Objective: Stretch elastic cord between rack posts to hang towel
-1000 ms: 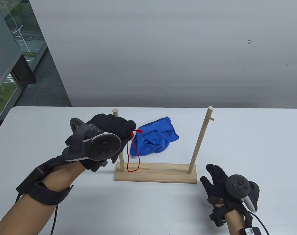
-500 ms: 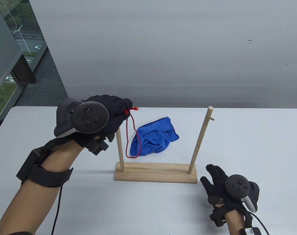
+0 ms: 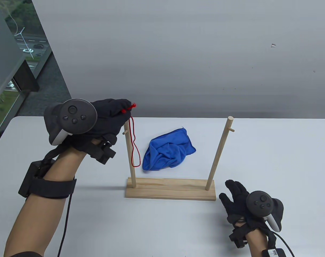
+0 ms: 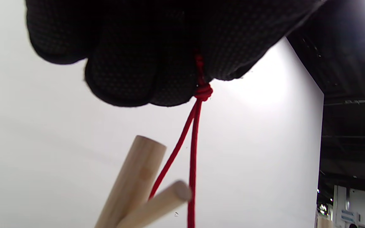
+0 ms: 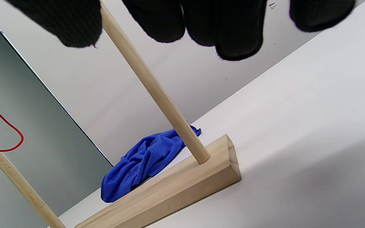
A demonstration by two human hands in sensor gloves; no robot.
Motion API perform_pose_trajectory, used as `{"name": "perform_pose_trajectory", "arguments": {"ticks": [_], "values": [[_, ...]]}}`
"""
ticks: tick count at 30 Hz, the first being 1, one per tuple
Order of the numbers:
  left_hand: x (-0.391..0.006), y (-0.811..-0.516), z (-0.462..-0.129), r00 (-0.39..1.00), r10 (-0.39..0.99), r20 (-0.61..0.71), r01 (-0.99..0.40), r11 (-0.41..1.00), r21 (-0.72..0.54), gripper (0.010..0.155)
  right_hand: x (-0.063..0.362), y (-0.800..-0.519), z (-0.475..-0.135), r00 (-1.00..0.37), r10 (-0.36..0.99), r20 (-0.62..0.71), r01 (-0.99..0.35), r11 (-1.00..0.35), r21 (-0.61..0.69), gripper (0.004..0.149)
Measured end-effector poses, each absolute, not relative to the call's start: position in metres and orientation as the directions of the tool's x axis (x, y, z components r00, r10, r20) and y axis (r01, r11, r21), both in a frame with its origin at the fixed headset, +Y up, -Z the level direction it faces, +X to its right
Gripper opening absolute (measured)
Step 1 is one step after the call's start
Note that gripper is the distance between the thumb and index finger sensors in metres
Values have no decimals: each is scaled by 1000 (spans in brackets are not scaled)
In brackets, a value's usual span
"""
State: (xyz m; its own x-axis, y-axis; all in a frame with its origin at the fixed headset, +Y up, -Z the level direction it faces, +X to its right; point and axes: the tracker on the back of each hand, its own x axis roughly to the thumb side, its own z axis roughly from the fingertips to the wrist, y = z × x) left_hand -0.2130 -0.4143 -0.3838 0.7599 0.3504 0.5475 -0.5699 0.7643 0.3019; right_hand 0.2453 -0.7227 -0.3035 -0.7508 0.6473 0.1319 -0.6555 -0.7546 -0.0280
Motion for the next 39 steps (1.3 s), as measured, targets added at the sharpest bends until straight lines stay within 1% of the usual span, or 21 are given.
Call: {"name": "perform_pose_trajectory", "arguments": {"ticks": [4, 13, 18, 29, 32, 36, 39], "values": [[-224, -425, -389, 723, 443, 530, -639, 720, 271, 39, 245, -723, -303, -751, 648, 132, -656, -755, -27, 70], [-245, -448, -391, 605, 597, 526, -786, 551, 279, 39, 244, -723, -303, -752, 646, 132, -654, -757, -23, 70], [-252, -459, -393, 570, 649, 504, -819, 503, 278, 39, 243, -722, -303, -752, 646, 130, -654, -756, -20, 70], [-252, -486, -397, 502, 739, 449, -863, 462, 204, 39, 243, -723, -303, -750, 648, 128, -655, -756, -13, 70], [-254, -490, -401, 519, 748, 414, -852, 489, 184, 40, 243, -723, -303, -750, 649, 127, -656, -755, -12, 70], [-253, -496, -402, 491, 769, 409, -868, 473, 152, 40, 242, -723, -303, -750, 649, 128, -656, -755, -12, 70], [-252, -498, -402, 513, 757, 404, -854, 498, 151, 40, 242, -723, -304, -750, 649, 126, -655, -755, -9, 70]]}}
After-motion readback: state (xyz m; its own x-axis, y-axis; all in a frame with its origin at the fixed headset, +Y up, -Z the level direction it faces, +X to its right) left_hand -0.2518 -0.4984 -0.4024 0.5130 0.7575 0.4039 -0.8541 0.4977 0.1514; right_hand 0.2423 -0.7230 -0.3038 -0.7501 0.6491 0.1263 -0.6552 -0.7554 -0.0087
